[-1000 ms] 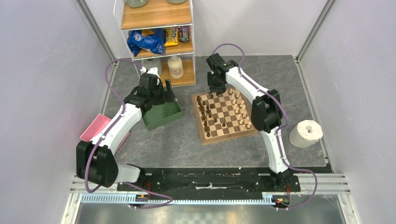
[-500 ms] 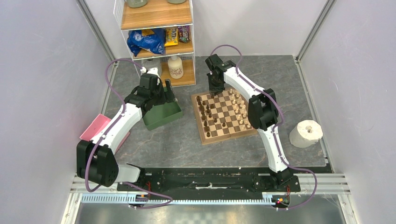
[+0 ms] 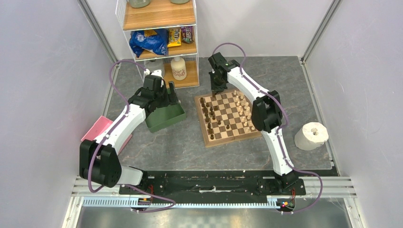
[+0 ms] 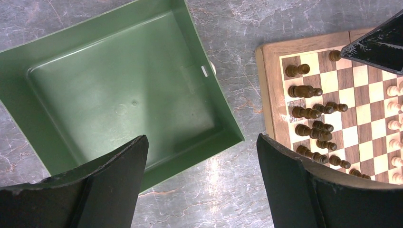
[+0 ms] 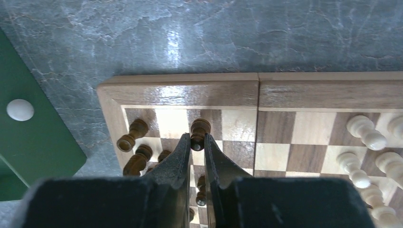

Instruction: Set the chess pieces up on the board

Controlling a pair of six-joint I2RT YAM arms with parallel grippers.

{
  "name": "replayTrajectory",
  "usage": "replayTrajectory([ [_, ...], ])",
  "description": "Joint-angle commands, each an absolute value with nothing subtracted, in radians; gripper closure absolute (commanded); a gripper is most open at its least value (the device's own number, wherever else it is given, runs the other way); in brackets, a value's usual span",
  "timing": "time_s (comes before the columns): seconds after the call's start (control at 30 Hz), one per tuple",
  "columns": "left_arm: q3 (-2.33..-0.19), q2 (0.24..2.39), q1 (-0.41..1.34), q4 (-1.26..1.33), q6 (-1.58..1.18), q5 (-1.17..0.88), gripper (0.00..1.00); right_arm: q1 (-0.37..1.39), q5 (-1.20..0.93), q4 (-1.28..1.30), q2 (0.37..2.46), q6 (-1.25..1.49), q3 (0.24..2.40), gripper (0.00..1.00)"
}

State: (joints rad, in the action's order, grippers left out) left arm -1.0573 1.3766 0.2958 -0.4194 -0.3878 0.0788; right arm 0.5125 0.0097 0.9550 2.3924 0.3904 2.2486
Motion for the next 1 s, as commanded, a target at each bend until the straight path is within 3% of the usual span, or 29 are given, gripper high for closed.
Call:
replayTrajectory([
  [0.0, -1.091, 1.377, 0.291, -0.413, -0.375, 0.103, 0.09, 0.541, -0.026, 0.944, 2.423, 0.388, 2.319, 0.86],
  [0.47, -1.089, 1.377, 0.290, -0.412, -0.379, 0.099, 0.09, 0.570, -0.006, 0.964, 2.463, 0.372, 2.362, 0.82],
  [0.67, -1.091, 1.377, 0.291, -0.413, -0.380, 0.098, 0.09, 0.572, 0.022, 0.972, 2.459, 0.367, 2.377, 0.65],
  [0.97, -1.094, 1.380, 0.291, -0.413, -0.377, 0.091, 0.09, 0.571, 0.022, 0.973, 2.379, 0.361, 2.372, 0.57],
])
